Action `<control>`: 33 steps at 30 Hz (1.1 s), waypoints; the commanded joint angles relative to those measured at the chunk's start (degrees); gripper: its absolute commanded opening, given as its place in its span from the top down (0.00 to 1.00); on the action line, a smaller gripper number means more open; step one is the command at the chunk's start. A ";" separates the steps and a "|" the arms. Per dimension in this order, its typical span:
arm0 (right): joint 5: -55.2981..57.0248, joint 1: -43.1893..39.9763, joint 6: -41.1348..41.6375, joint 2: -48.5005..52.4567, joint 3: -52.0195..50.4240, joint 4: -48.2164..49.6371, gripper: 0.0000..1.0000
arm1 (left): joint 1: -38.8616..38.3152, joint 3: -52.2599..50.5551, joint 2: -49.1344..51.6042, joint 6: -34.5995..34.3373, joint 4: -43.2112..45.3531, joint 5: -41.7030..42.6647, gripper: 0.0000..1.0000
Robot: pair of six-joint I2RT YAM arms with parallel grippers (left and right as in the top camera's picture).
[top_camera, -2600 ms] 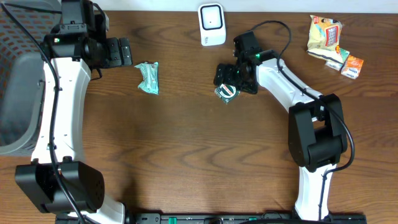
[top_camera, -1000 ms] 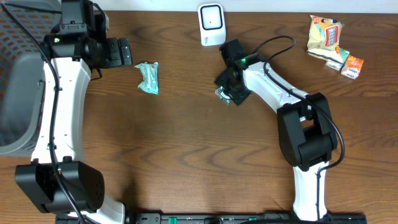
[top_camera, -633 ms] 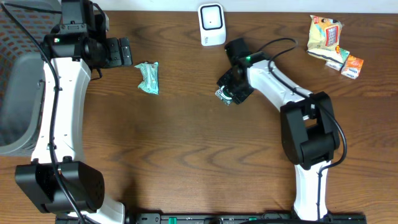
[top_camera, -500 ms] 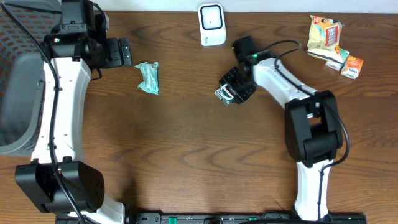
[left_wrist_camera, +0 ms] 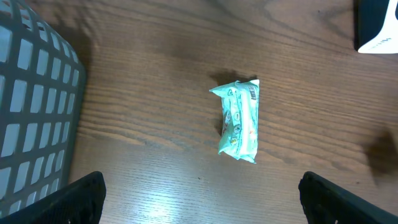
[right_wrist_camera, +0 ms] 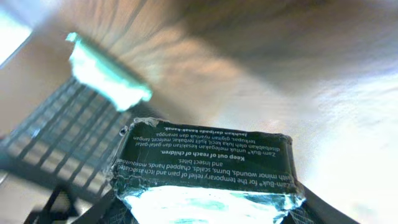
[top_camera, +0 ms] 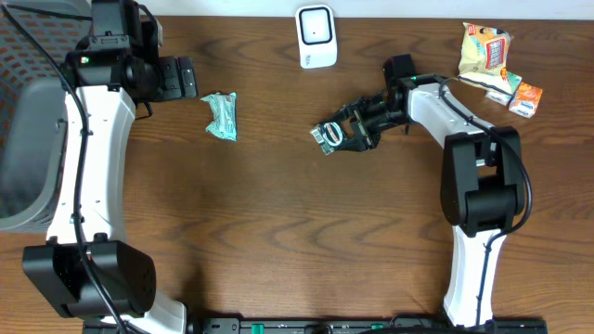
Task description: Scan the item barcode
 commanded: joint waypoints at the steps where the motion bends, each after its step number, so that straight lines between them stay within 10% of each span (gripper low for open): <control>1: -14.86 -0.39 -1.44 0.31 -0.28 0.46 0.50 | -0.13 -0.22 -0.13 0.76 -0.35 -0.13 0.02; 25: -21.66 -0.59 5.31 0.31 -0.28 10.27 0.52 | -0.13 -0.22 -0.13 0.76 -0.35 -0.13 0.02; 33: 1.38 0.61 5.66 0.22 -0.28 10.29 0.51 | -0.13 -0.22 -0.13 0.76 -0.35 -0.13 0.02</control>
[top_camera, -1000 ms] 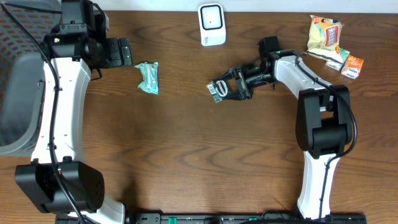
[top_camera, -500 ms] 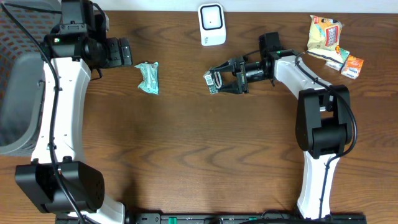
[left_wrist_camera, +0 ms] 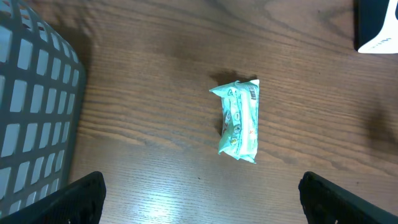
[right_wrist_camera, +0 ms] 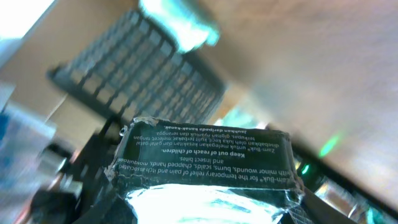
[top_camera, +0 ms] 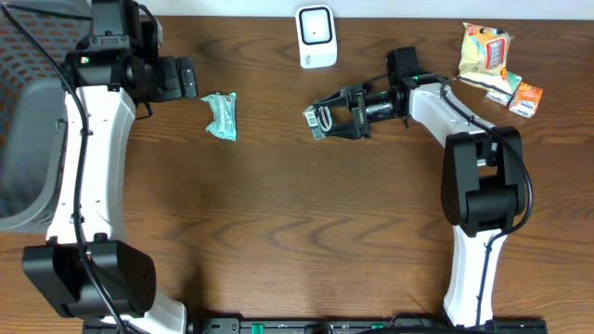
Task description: Scan the item barcode
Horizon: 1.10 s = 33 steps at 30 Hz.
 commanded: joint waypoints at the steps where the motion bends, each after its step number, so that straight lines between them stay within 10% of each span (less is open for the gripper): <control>1: 15.30 1.16 0.63 0.22 -0.17 0.24 0.52 | -0.13 -0.22 -0.13 0.76 -0.35 -0.13 0.02; 18: 67.98 9.64 -6.47 0.07 14.43 1.57 0.47 | -0.13 -0.22 -0.13 0.76 -0.35 -0.13 0.02; 33: 80.54 15.02 -32.30 0.09 15.30 18.62 0.61 | -0.13 -0.22 -0.13 0.76 -0.33 -0.13 0.02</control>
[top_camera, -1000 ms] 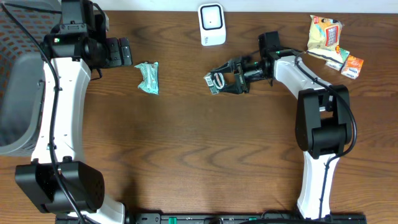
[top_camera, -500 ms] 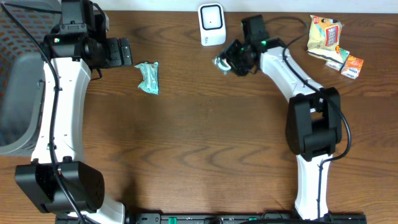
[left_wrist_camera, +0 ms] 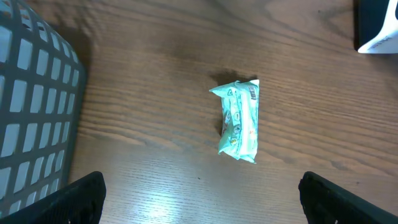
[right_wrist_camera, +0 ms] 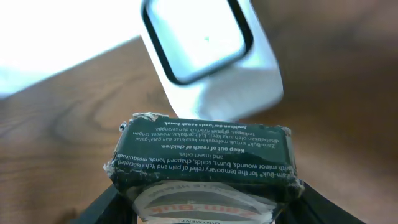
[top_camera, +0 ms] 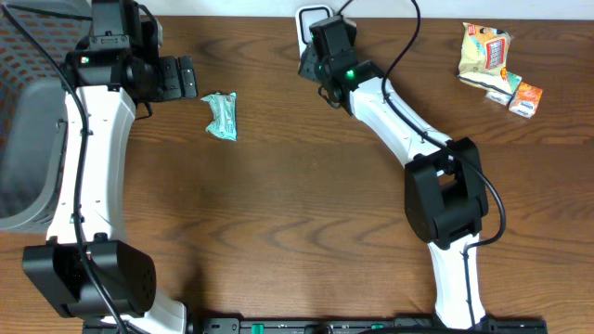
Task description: Scan the item barcode
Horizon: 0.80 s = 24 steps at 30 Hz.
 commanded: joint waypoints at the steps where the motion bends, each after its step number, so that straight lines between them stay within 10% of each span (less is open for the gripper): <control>1: 2.10 -0.81 -10.62 -0.11 1.25 4.13 0.59 | -0.13 -0.22 -0.13 0.76 -0.35 -0.13 0.02; 10: 1.68 -1.57 -19.26 2.19 1.25 19.61 0.75 | -0.13 -0.22 -0.13 0.76 -0.35 -0.15 0.02; 24: -0.59 -4.98 -19.26 6.51 1.25 33.38 0.69 | -0.13 -0.22 -0.13 0.76 -0.35 -0.13 0.02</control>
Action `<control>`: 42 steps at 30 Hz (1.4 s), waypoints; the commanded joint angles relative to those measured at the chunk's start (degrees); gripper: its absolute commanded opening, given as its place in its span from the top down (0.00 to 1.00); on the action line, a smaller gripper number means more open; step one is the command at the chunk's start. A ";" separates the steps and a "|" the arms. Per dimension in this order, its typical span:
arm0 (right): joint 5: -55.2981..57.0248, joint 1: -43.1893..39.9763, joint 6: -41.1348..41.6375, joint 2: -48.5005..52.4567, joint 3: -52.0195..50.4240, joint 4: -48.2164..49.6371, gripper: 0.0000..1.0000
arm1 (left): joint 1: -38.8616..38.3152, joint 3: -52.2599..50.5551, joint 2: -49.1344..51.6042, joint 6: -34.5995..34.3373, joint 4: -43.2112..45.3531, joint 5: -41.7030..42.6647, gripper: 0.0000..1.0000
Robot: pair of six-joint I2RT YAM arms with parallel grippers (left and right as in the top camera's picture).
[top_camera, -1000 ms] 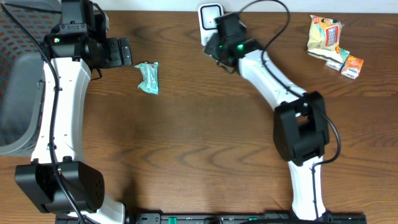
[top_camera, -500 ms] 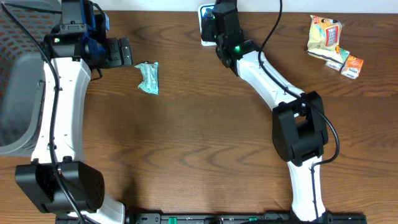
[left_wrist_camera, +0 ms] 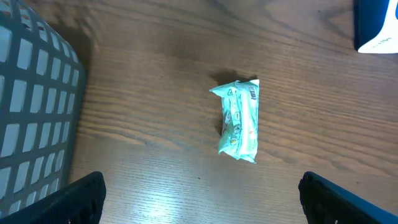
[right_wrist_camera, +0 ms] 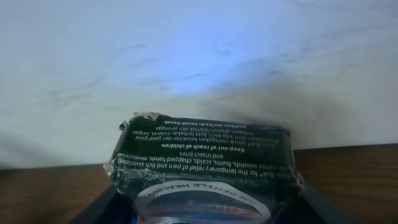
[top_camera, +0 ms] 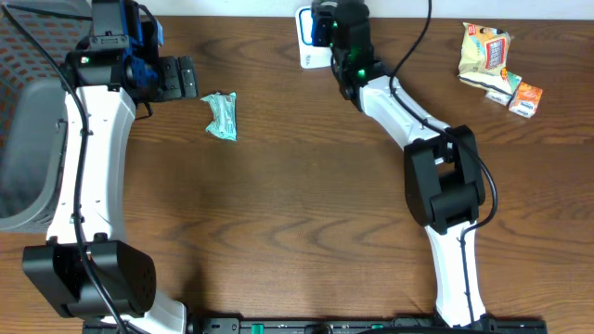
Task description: Scan the item barcode
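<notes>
My right gripper (right_wrist_camera: 202, 208) is shut on a dark green packet (right_wrist_camera: 202, 158) with white print and a round label. In the overhead view the right gripper (top_camera: 330, 24) sits over the white scanner (top_camera: 307, 57) at the table's back edge, and a blue glow shows there. The right wrist view looks past the packet at a white wall. My left gripper (left_wrist_camera: 202, 200) hangs open at the left, above and short of a teal packet (left_wrist_camera: 238, 119) lying on the table (top_camera: 222, 116).
A grey mesh basket (top_camera: 26, 139) stands at the far left (left_wrist_camera: 31, 106). Snack packets (top_camera: 486, 48) and a small orange box (top_camera: 525, 99) lie at the back right. The scanner's corner (left_wrist_camera: 376, 28) shows blue-tinted in the left wrist view.
My right gripper, still holding the green packet, has shifted from facing the scanner's window to sitting over the scanner, with the wall behind the packet. A blue glow now shows. The left arm has not moved.
My right gripper held the green packet low over the table right of centre. It then held it raised and turned toward the left. Later the packet was right in front of the scanner's window, and now it is over the scanner with blue light showing.
</notes>
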 commanded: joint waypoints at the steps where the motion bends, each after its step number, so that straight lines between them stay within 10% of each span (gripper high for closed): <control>1: -2.10 -0.31 -1.01 0.33 0.94 1.64 0.69 | -0.11 -0.24 -0.13 0.79 -0.33 -0.13 0.02; 25: -4.35 -1.25 -4.42 2.99 3.17 0.20 0.68 | -0.11 -0.24 -0.13 0.79 -0.31 -0.13 0.02; 42: 9.27 -20.92 -14.53 -9.31 4.37 -32.57 0.69 | -0.11 -0.24 -0.13 0.79 -0.33 -0.13 0.02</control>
